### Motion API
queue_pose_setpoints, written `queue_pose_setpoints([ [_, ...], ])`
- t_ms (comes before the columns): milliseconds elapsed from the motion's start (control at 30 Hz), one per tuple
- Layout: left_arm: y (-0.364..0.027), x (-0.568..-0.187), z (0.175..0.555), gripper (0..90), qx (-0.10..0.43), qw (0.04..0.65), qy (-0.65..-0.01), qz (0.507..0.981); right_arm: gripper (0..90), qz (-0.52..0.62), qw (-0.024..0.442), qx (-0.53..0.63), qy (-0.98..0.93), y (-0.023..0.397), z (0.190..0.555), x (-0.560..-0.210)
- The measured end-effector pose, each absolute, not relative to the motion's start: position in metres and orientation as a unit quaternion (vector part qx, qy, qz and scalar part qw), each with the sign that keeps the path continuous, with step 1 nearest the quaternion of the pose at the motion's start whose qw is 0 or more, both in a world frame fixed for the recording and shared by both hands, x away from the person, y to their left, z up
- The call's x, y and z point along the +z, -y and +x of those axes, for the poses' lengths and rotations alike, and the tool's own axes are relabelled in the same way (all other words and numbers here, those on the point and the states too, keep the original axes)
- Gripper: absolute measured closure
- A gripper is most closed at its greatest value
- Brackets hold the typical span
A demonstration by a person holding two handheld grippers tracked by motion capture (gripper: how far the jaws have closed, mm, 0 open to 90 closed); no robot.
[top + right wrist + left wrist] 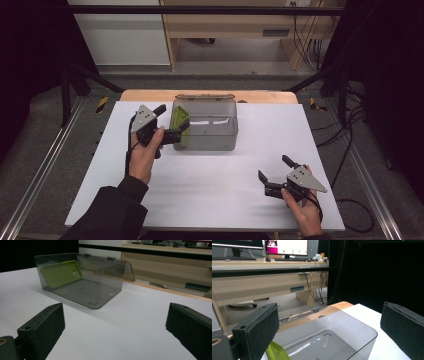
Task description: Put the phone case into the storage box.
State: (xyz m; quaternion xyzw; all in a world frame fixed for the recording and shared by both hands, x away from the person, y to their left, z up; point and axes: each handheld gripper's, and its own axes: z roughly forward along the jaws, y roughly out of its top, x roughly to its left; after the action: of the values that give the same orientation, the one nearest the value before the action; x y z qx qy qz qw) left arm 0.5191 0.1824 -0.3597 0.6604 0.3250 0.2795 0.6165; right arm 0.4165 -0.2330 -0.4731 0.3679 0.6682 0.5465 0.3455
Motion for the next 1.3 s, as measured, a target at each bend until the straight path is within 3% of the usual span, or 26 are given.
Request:
queue_pose_setpoints([
  [1300, -0.260, -0.339, 0.489, 1.5, 0.313, 0.628, -0.313, 0.640, 2.2, 0.371, 0.337, 0.544, -0.673, 0.230, 0.417, -0.475],
])
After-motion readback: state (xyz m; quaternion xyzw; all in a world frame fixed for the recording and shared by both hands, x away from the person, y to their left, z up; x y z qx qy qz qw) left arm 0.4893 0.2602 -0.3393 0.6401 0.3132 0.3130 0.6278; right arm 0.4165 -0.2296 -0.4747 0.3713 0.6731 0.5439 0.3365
